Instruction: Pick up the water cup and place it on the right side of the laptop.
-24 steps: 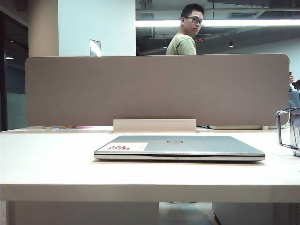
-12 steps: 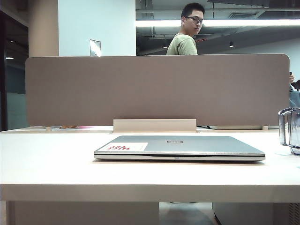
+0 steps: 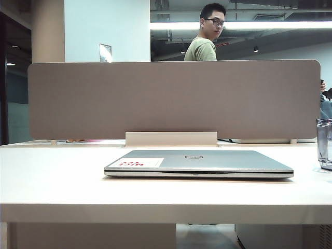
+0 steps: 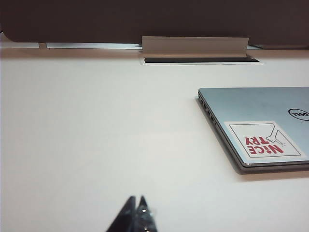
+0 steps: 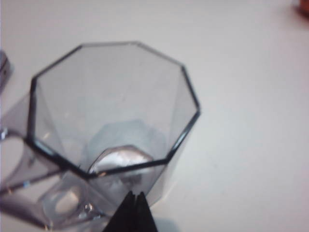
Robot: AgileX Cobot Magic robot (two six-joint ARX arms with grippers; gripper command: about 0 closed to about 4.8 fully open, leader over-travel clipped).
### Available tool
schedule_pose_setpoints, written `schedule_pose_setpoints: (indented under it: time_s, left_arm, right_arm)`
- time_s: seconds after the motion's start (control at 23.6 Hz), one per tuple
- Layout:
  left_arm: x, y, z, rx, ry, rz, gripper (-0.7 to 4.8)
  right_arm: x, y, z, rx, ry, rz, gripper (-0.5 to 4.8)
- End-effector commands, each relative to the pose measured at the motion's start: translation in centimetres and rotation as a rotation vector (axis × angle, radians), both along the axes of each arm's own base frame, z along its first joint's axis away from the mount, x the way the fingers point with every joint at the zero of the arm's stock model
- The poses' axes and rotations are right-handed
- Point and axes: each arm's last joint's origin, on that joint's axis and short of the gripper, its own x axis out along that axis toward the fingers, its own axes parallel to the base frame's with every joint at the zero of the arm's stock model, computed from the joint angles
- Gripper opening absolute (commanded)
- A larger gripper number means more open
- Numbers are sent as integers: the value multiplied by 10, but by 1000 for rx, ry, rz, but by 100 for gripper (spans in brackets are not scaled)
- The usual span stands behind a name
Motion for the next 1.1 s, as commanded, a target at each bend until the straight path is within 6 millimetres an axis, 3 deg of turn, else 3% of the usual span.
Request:
schedule_pose_setpoints:
  time_s: [0.04, 0.25, 0.55, 0.81, 1.1]
  left_arm:
    - [0, 0, 1, -1, -7, -6, -4]
    - [0, -1, 2, -3, -7, -25, -4]
    - [0, -1, 2, -3, -7, -24, -4]
    - [0, -1, 2, -3, -8, -25, -4]
    - [0, -1, 2, -4, -7, -38, -4]
  right_arm:
    - [4, -5, 9, -13, -59, -16, -9]
    - [1, -19, 10, -10, -31, -72, -9]
    - [-18, -8, 20, 45, 89, -93, -9]
    - [-30, 23, 39, 118, 69, 40, -9]
    - [-32, 62, 35, 170, 125, 147, -9]
